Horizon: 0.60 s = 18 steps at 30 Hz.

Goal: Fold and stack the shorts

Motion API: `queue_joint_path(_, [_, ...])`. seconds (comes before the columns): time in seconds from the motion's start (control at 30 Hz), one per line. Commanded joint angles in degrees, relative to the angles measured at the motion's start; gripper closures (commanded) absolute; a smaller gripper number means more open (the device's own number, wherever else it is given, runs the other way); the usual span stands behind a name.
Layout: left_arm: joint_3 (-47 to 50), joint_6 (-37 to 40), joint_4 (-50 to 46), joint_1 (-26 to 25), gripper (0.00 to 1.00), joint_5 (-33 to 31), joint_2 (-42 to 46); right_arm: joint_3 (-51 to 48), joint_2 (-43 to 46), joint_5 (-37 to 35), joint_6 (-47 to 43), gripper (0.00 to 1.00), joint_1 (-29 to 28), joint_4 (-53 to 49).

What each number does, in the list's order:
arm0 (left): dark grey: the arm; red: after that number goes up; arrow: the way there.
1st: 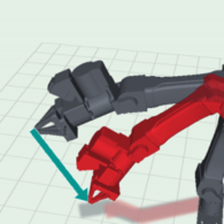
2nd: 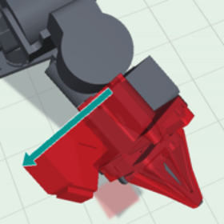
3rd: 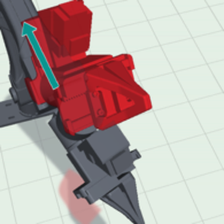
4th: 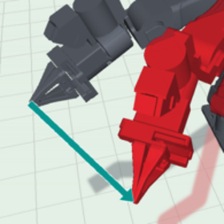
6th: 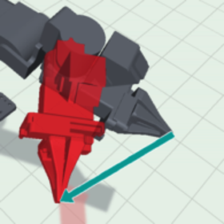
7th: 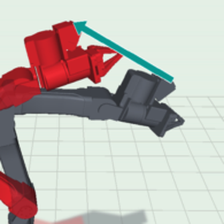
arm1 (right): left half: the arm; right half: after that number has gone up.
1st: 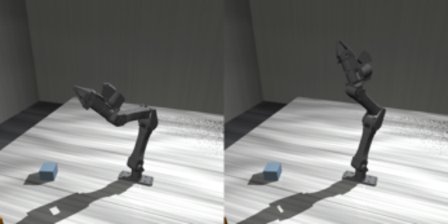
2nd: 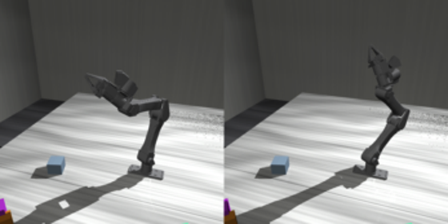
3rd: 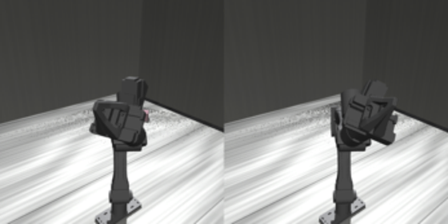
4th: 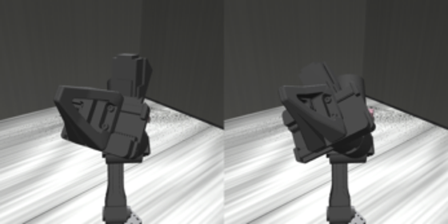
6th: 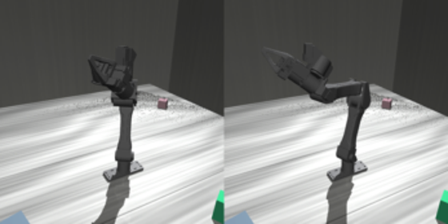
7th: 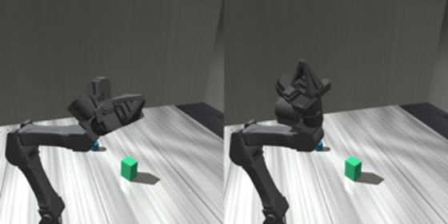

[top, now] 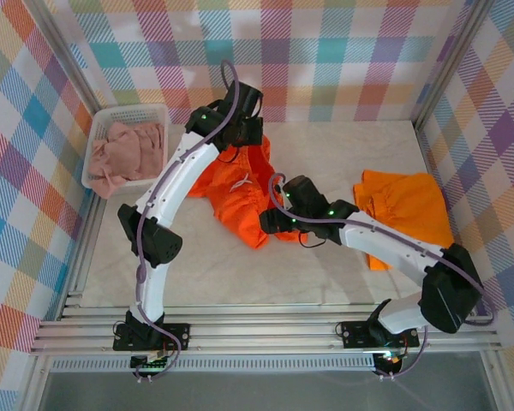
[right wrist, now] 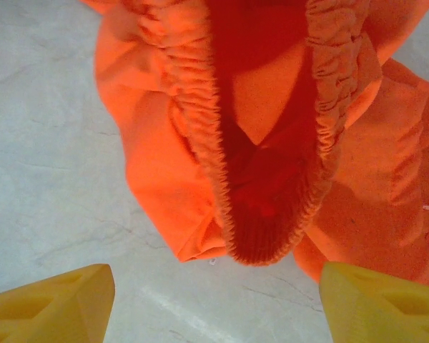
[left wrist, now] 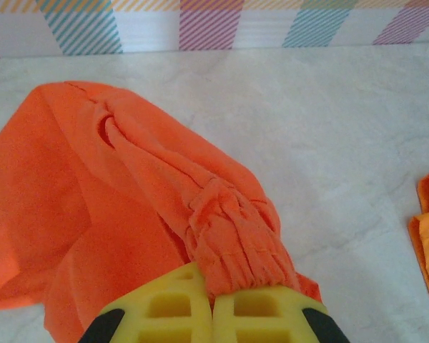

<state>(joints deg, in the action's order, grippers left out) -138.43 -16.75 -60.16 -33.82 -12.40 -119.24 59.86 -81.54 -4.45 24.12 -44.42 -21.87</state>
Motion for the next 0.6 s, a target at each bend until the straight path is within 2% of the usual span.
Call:
queue_joint_path(0.0, [-0.23,-1.04,-1.54,0.41,1.0,1.48,-0.39,2.7,-3.5,-4.12,2.94,0.24,-0.31,0.2])
queue_joint_path(0.2, [0.17,-1.09,-1.45,0.43,1.0,0.71,-0.13,5.84,-8.63,-5.17,8.15,0.25,-0.31,-2.55])
queue_joint_path(0.37, [1.14,-1.2,-1.0,0.62,1.0,0.57,0.04,5.92,-11.53,-3.37,11.51,0.29,-0.31,-1.78])
queue_joint_path(0.5, [2.3,-1.71,-0.51,0.99,1.0,0.19,0.42,5.98,-13.64,-1.1,12.93,0.43,-0.46,-0.09])
queue_joint_path(0.57, [3.13,-2.07,-0.1,1.36,1.0,0.07,0.75,6.25,-14.32,-0.51,13.09,0.56,-0.73,0.39])
